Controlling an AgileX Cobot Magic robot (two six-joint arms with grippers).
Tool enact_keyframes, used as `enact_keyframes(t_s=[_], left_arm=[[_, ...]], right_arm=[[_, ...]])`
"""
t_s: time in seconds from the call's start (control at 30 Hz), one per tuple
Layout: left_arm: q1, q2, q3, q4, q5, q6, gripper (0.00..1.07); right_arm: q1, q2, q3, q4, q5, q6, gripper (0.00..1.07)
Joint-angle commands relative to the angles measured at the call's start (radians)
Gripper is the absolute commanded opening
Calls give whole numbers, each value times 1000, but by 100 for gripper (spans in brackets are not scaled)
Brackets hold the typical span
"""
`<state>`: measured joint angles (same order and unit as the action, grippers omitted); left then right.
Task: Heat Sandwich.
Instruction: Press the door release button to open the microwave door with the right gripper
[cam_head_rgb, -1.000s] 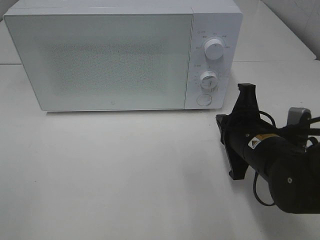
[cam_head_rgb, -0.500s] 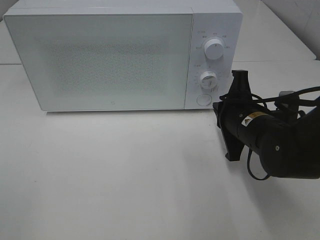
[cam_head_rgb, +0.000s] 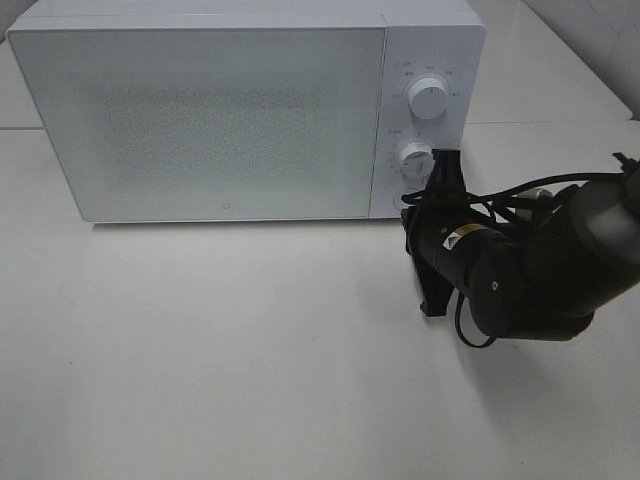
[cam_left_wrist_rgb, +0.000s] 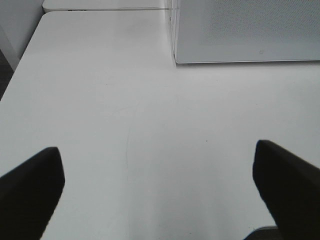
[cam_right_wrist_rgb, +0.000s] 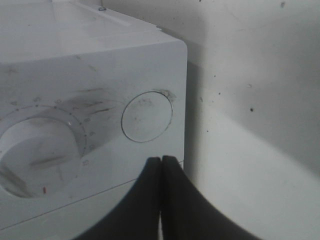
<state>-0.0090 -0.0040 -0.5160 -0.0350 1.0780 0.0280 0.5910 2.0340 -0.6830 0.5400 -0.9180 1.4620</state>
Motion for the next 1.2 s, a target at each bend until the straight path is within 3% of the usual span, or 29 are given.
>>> enact_keyframes(t_s=[0.03,0.53,1.2], left_arm=[[-4,-7,0,0,-11,-5,98],[-4,-7,0,0,-11,-5,98],[-4,-7,0,0,-11,-5,98]], right_arm=[[-10,24,-30,-7,2,1,0],[-42,52,-100,8,0,-33,0],[-67,54,-103,11,39,-32,0]])
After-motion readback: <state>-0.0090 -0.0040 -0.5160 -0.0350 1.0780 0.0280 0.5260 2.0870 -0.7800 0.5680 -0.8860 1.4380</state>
